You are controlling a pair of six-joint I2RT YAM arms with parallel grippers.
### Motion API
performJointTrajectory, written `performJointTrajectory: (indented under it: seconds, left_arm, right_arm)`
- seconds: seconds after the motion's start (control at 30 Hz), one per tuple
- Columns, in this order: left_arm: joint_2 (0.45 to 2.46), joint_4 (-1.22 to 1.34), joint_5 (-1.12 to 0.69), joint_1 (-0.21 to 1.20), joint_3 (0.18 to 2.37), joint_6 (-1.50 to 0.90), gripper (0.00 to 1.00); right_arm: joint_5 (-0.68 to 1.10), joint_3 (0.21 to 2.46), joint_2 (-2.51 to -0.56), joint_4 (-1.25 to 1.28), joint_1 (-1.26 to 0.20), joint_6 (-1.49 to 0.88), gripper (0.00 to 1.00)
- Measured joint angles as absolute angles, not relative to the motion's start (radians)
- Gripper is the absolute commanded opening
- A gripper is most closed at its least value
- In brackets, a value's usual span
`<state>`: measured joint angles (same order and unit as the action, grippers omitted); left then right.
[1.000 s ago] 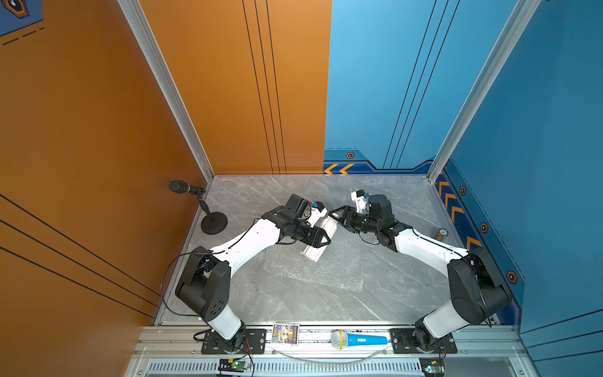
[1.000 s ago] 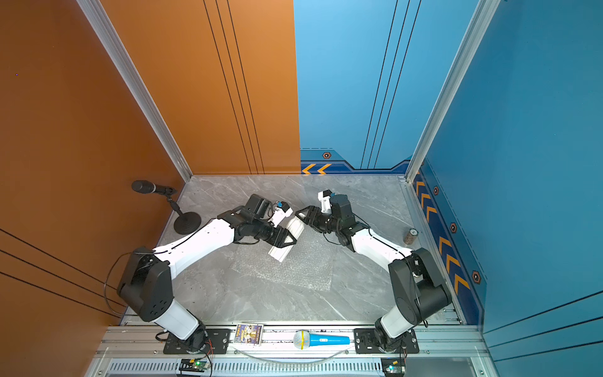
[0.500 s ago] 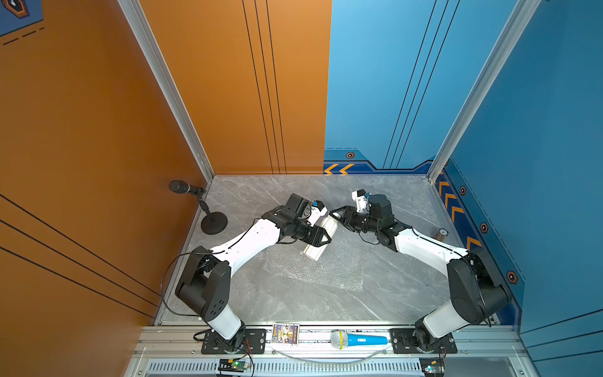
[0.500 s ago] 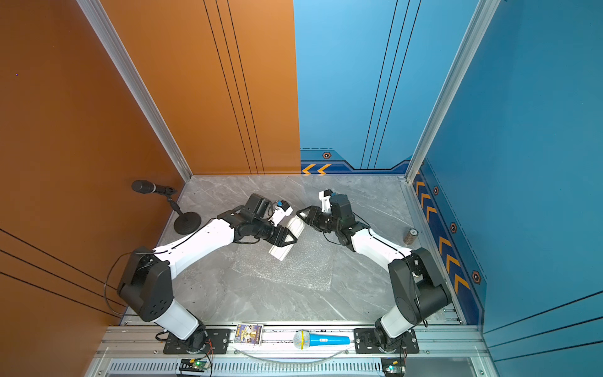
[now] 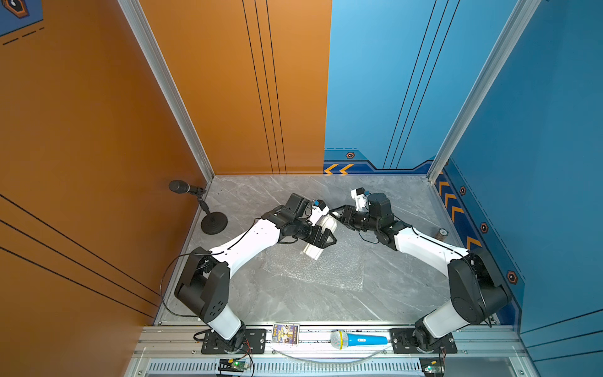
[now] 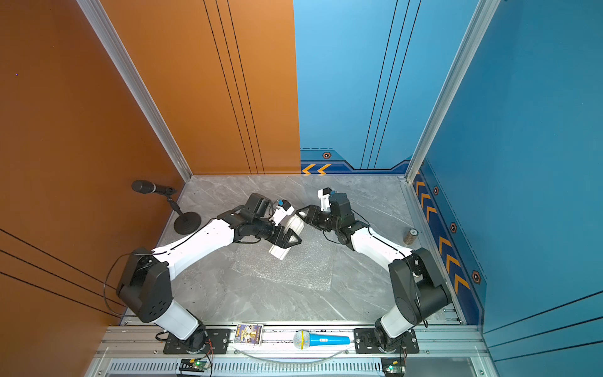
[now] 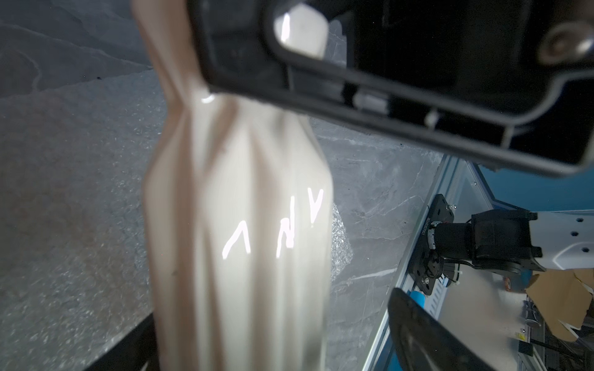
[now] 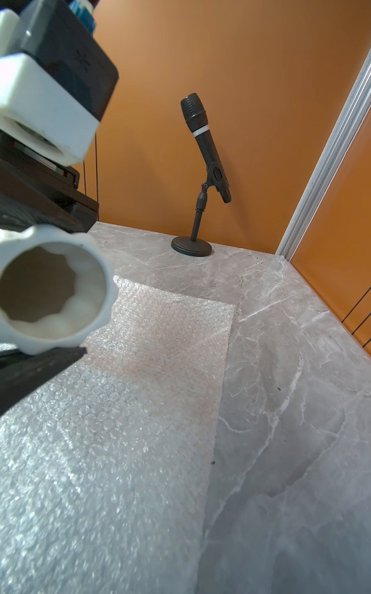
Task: Unwrap the vase from the bubble wrap
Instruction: Pick up the vase from the bubble wrap, then place the vase at the center of the board.
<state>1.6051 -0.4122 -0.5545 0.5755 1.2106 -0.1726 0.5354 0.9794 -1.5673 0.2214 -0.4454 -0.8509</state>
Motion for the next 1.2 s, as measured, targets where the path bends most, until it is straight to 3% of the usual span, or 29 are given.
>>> performJointTrajectory:
  seconds: [0.37, 0.77, 1.2]
  left_arm:
    - [1.523, -0.373, -0.569, 0.524, 1.188, -0.193, 0.98]
    - [1.413, -0.364, -0.518, 0.407, 1.153, -0.211, 0.98]
    - [1.388, -0.351, -0.467, 0.367, 1.125, -0.237, 0.98]
  right_arm:
    - [0.403, 1.058, -1.459, 0.007, -0.449, -0.670, 0.00]
    - [0.071, 1.090, -1.309, -0.210, -0.480, -0.399, 0.00]
    - [-0.247, 0.998, -1.313, 0.085, -0.568, -0.126, 0.00]
